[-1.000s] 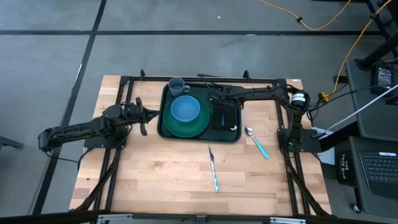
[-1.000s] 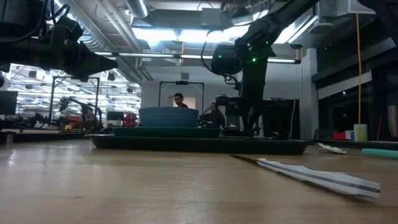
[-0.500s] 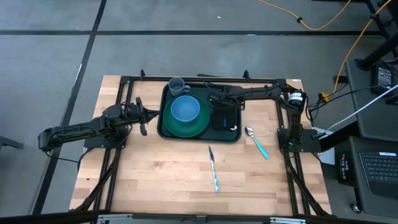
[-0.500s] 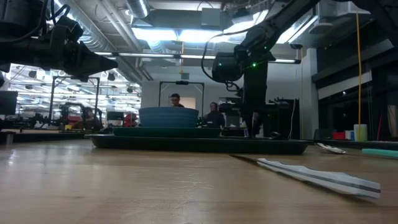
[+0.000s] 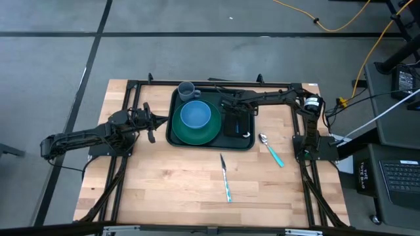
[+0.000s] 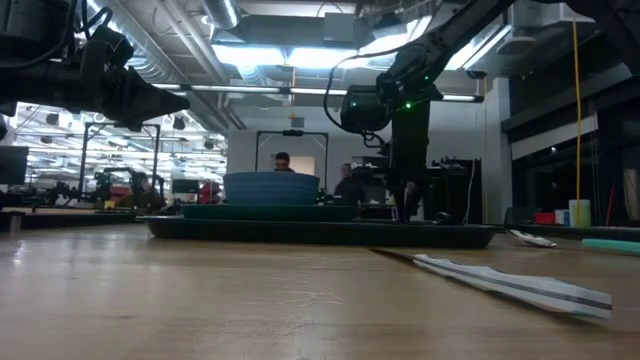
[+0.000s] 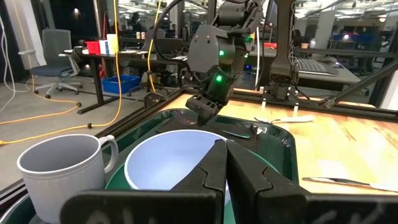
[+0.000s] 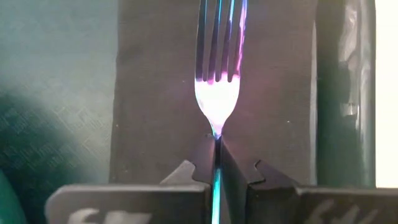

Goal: Set up tray
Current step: Put the blue fork on the black napkin, then put the blue spoon on the black napkin to the left of the blue fork

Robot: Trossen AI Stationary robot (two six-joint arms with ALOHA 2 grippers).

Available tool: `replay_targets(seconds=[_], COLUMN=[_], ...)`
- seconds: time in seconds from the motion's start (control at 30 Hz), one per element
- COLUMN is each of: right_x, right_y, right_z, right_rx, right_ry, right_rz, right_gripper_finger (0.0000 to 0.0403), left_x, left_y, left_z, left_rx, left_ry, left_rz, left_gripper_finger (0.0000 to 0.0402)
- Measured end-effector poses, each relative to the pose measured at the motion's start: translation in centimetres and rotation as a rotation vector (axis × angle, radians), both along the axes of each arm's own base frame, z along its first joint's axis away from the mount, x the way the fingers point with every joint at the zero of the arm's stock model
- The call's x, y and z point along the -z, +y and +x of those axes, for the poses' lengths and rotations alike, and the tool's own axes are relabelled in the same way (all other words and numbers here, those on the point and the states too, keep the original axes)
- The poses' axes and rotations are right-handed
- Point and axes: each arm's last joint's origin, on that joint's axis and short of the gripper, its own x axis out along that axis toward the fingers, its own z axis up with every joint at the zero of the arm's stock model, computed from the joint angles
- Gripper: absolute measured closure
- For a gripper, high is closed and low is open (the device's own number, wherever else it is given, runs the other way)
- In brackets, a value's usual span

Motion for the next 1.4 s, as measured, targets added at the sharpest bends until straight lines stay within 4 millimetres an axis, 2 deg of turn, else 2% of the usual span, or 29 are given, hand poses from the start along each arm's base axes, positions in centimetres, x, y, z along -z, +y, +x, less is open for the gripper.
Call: replay_targets(seconds=[0.93, 1.1, 1.23, 1.4], right_x=[0.0, -0.1, -1.1, -3.6], right_y=[-0.1, -0.1, 0.2, 1.6], right_z=[0.1, 0.0, -0.2, -0.4], right_rx=[0.004, -0.063, -0.114, -0.223], right_ry=[-0.001, 0.027, 0.026, 0.008], right_rz=[-0.02, -0.024, -0.031, -0.057], right_gripper_finger=[0.036, 0.036, 0.036, 0.036], left_x=[0.0, 0.0, 0.0, 0.0], left_y=[0.0, 0.0, 0.0, 0.0], left_z=[0.0, 0.0, 0.0, 0.0], left_rx=[0.0, 0.0, 0.0, 0.0], left_ry=[0.0, 0.0, 0.0, 0.0], left_rz=[0.0, 0.0, 0.0, 0.0], left_gripper_finger=[0.0398, 0.0398, 0.0398, 0.0398])
